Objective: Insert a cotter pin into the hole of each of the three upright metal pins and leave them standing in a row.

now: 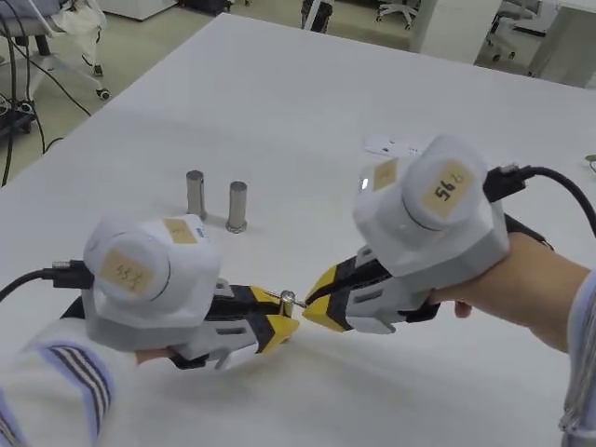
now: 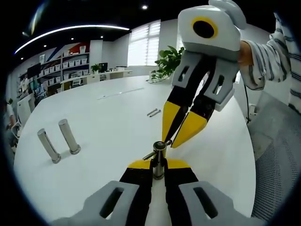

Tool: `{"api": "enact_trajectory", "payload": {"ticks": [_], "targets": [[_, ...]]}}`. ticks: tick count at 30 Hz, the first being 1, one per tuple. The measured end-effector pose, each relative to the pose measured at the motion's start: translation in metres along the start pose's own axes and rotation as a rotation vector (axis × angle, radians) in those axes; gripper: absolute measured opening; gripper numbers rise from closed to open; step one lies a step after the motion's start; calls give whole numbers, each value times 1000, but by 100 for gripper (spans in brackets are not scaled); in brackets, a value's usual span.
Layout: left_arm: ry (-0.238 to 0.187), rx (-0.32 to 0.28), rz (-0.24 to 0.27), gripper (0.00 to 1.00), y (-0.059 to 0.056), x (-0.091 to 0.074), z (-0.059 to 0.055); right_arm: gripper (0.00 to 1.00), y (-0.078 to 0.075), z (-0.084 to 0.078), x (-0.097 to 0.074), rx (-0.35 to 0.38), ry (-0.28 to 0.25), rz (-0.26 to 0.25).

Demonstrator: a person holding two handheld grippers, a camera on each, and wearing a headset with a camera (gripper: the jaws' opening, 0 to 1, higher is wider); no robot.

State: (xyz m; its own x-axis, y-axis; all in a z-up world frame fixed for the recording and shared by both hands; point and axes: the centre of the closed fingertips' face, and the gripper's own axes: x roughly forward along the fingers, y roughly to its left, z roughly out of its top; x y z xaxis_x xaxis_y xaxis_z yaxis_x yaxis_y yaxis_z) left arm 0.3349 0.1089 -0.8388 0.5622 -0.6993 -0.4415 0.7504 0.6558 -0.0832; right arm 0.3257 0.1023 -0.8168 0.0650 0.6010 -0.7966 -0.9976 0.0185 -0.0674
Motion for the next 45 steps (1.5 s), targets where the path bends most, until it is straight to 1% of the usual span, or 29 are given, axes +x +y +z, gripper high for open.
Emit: {"api": "enact_trajectory", "payload": {"ticks": [7, 17, 21, 27, 32, 34, 41, 43, 44, 45], "targets": [[2, 3, 1, 7, 0, 0, 0, 3, 0, 2, 2, 6, -4, 3], [2, 6, 6, 7, 1, 0, 1, 3, 0, 5, 3, 8, -8, 3], [1, -1, 11, 7, 2, 0, 0, 5, -2, 3, 3, 7, -11, -1], [3, 9, 24, 7, 2, 0, 0, 9, -2, 2, -1, 17, -25, -11], [9, 18, 32, 7, 2, 0, 0, 11, -2, 1, -9, 32, -54, -27], [11, 17, 35, 7, 2, 1, 0, 12, -2, 0, -14, 42, -73, -37], [27, 23, 42, 7, 2, 1, 0, 16, 2, -6, -29, 91, -122, -53], [28, 24, 43, 7, 2, 2, 1, 16, 2, -7, -31, 103, -150, -60], [29, 24, 42, 7, 2, 3, 1, 17, 1, -8, -33, 117, -170, -69], [29, 23, 41, 7, 2, 3, 1, 18, 1, -9, -33, 134, -178, -70]]}}
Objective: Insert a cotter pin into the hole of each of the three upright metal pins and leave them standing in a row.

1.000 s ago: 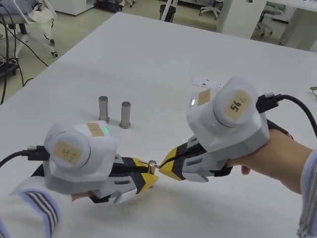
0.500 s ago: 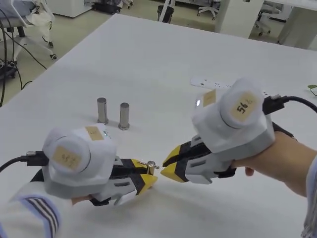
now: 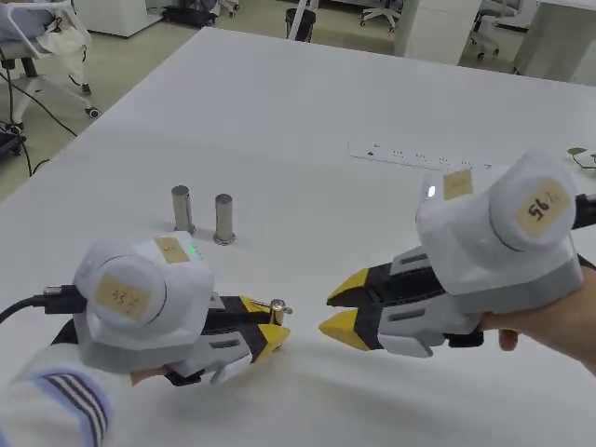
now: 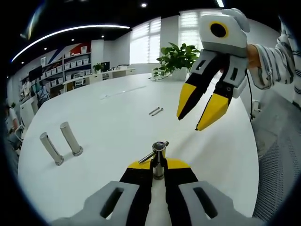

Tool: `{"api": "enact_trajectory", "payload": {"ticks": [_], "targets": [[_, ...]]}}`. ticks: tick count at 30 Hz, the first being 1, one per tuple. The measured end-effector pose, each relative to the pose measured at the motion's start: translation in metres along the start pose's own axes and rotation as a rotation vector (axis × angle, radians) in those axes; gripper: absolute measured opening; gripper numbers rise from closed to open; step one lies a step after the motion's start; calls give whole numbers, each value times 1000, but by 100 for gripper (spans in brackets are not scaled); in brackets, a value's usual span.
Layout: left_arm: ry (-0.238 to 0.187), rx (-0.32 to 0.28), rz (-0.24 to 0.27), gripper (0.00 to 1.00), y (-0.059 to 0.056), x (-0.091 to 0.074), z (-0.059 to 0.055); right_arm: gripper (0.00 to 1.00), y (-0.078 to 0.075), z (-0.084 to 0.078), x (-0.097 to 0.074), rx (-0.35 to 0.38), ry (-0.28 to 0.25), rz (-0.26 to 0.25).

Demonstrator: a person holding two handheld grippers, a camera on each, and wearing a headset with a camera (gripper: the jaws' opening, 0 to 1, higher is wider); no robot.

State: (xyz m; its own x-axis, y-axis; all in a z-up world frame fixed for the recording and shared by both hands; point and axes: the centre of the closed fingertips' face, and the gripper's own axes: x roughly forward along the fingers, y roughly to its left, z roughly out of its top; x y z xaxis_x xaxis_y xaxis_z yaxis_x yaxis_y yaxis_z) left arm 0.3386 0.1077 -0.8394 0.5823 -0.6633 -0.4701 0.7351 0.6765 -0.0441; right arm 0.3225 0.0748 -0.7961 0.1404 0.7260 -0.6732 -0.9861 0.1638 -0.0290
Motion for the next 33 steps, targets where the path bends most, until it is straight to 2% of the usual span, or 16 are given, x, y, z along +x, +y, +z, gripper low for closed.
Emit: {"api": "enact_trajectory", "payload": {"ticks": [7, 9, 14, 23, 29, 33], "targets": [[-4, -1, -3, 7, -1, 6, 5, 30, -2, -5, -12, 74, -83, -33], [-10, -9, -1, 7, 0, 7, 8, 36, -8, -9, -16, 111, -94, -79], [-20, -22, 3, 7, 0, 10, 13, 46, -10, -15, -25, 161, -136, -109], [-22, -13, 11, 7, 1, 17, 20, 65, 1, -22, -41, 243, -208, -122], [-17, 4, 9, 7, 0, 26, 23, 70, 7, -29, -55, 326, -261, -156], [-22, -4, 3, 7, -3, 30, 26, 76, 10, -36, -65, 351, -265, -182]]}}
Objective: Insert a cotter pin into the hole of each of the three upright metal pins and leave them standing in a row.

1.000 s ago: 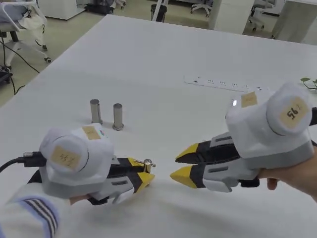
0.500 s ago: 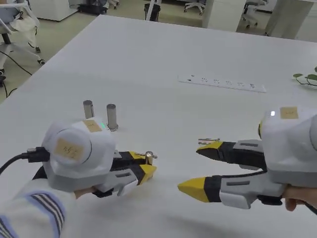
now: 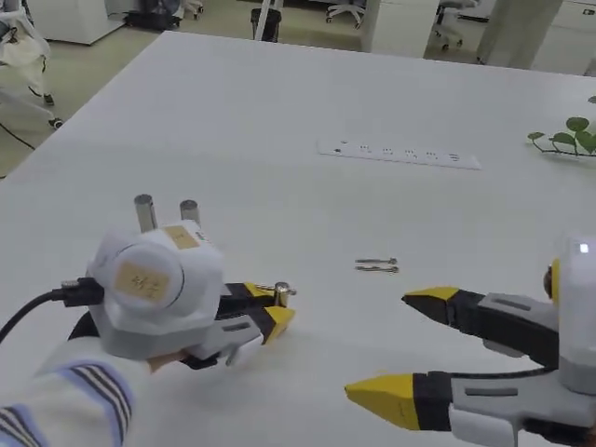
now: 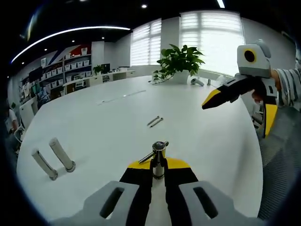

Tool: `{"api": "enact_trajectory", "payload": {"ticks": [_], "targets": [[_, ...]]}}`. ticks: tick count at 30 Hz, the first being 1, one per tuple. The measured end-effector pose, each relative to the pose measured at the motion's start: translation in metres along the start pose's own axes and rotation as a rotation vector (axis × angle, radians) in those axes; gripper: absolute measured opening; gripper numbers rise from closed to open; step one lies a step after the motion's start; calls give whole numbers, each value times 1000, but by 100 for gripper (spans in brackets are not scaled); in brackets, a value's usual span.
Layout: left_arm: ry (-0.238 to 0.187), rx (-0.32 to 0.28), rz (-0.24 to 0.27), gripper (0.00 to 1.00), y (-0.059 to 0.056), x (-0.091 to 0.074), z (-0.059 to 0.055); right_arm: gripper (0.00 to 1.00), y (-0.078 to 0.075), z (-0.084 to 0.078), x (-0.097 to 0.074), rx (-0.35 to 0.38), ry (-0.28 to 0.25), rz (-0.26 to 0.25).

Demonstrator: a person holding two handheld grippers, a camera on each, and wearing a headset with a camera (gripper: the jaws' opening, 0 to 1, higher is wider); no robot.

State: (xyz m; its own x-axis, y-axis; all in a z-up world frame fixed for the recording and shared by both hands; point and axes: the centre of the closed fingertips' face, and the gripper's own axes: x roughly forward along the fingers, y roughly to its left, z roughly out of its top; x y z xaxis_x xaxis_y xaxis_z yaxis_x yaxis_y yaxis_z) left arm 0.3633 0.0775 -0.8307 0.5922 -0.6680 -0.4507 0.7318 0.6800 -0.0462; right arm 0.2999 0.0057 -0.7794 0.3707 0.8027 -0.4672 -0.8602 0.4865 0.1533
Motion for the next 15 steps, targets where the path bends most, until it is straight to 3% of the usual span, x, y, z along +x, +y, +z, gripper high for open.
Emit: {"api": "enact_trajectory", "payload": {"ticks": [8, 15], "targets": [[7, 15, 5, 7, -2, 8, 0, 84, 4, -3, -16, 39, -34, -21], [8, 6, 18, 7, 0, 10, -1, 88, 7, -9, -19, 49, -25, -32]]}}
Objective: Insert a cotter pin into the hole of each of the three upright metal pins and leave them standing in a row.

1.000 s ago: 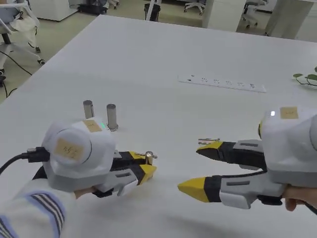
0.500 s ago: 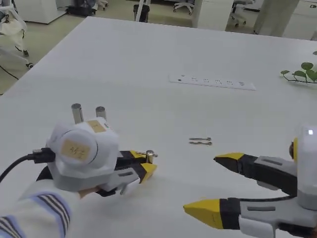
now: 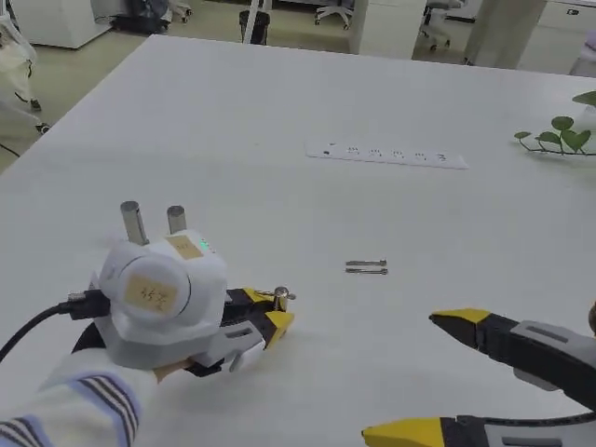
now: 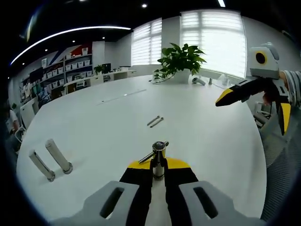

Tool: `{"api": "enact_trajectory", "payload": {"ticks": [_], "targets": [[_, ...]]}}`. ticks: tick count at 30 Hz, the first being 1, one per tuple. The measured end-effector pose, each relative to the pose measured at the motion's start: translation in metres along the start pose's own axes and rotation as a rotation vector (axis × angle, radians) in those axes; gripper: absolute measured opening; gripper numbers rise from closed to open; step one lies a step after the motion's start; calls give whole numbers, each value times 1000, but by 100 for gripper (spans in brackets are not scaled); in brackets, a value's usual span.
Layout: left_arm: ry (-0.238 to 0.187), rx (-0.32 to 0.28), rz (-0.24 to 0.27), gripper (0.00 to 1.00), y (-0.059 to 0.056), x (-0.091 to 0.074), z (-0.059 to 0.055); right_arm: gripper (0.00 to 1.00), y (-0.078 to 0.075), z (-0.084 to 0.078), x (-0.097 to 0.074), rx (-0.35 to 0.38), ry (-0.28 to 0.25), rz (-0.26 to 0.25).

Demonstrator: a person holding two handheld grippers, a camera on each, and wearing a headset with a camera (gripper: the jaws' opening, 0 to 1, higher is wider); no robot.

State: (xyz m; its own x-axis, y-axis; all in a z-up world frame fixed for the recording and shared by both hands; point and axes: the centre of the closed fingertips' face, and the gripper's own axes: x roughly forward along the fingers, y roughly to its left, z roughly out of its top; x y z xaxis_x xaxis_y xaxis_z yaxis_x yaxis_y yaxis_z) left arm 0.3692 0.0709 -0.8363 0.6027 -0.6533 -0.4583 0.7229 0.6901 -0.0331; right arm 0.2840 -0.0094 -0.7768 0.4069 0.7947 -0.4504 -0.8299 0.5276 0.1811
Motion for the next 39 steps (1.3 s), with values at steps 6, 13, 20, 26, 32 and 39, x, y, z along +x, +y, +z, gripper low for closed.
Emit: {"api": "enact_trajectory", "payload": {"ticks": [6, 13, 20, 26, 32, 39], "targets": [[-2, 9, 11, 7, 1, 0, -1, 89, -3, -3, -2, 5, 6, -17], [-12, -14, 19, 7, 0, 1, -2, 90, -5, -7, -6, 13, 11, -30], [-27, -50, 29, 7, 3, 0, -2, 89, -5, -9, -7, 19, 14, -34], [-34, -126, 21, 8, 4, -1, -2, 89, -5, -9, -9, 15, 17, -40], [-7, -116, 18, 18, 5, -8, -8, 89, -7, -7, -10, 15, 11, -42], [16, -99, 26, 25, 12, -27, -16, 89, -9, -8, -14, 20, 7, -52]]}}
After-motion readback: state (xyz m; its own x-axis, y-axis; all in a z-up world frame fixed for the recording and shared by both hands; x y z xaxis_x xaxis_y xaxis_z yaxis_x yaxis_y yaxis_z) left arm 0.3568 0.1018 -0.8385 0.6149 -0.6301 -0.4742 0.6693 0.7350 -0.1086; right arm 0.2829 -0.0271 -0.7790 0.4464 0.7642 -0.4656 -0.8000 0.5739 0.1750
